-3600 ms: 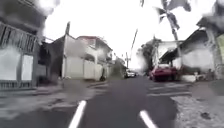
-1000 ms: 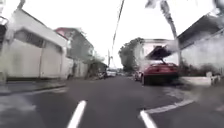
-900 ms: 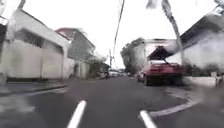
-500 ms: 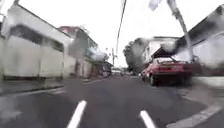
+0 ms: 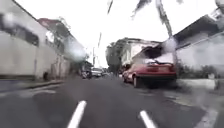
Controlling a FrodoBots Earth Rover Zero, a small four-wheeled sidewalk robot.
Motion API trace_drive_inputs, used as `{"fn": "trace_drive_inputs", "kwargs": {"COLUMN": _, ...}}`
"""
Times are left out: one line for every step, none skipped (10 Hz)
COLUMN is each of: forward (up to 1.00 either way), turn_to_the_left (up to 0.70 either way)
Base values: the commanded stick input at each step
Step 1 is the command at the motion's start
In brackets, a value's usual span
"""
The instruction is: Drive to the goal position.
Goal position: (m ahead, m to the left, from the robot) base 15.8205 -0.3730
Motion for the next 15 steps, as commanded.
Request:
{"fn": "trace_drive_inputs", "kwargs": {"forward": 1.00, "turn_to_the_left": 0.05}}
{"fn": "trace_drive_inputs", "kwargs": {"forward": 1.00, "turn_to_the_left": 0.18}}
{"fn": "trace_drive_inputs", "kwargs": {"forward": 1.00, "turn_to_the_left": 0.17}}
{"fn": "trace_drive_inputs", "kwargs": {"forward": 1.00, "turn_to_the_left": 0.05}}
{"fn": "trace_drive_inputs", "kwargs": {"forward": 1.00, "turn_to_the_left": 0.00}}
{"fn": "trace_drive_inputs", "kwargs": {"forward": 1.00, "turn_to_the_left": -0.29}}
{"fn": "trace_drive_inputs", "kwargs": {"forward": 1.00, "turn_to_the_left": -0.40}}
{"fn": "trace_drive_inputs", "kwargs": {"forward": 1.00, "turn_to_the_left": -0.40}}
{"fn": "trace_drive_inputs", "kwargs": {"forward": 1.00, "turn_to_the_left": -0.37}}
{"fn": "trace_drive_inputs", "kwargs": {"forward": 1.00, "turn_to_the_left": -0.21}}
{"fn": "trace_drive_inputs", "kwargs": {"forward": 1.00, "turn_to_the_left": 0.01}}
{"fn": "trace_drive_inputs", "kwargs": {"forward": 1.00, "turn_to_the_left": 0.19}}
{"fn": "trace_drive_inputs", "kwargs": {"forward": 1.00, "turn_to_the_left": 0.19}}
{"fn": "trace_drive_inputs", "kwargs": {"forward": 1.00, "turn_to_the_left": 0.16}}
{"fn": "trace_drive_inputs", "kwargs": {"forward": 1.00, "turn_to_the_left": 0.14}}
